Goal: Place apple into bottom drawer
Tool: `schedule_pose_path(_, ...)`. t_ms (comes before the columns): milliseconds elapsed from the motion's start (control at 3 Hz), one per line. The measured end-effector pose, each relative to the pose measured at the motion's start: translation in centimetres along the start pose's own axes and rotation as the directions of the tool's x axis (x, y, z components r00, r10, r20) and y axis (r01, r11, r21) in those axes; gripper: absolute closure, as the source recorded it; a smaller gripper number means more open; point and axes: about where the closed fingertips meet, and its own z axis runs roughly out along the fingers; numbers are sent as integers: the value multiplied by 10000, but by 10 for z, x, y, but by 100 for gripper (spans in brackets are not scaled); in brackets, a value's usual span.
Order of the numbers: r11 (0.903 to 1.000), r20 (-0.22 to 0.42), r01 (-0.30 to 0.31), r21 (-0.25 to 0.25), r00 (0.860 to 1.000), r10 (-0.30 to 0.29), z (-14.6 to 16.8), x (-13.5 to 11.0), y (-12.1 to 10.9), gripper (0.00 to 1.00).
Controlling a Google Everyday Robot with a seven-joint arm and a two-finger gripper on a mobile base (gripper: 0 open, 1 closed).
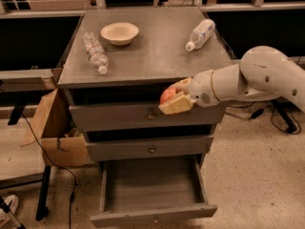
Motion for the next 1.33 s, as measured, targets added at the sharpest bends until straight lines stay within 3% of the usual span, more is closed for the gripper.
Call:
schedule_pose_path(333,9999,183,148,-52,9997,-147,6,6,2,100)
schedule_pose_path(667,9999,227,-131,24,9997,130,33,56,2,100)
schedule_pose_path(1000,9893,685,-1458,16,9870,1454,83,126,20,100)
schedule_pose_path(1333,9787,805,-2049,154,9759,2031,140,181,39,100)
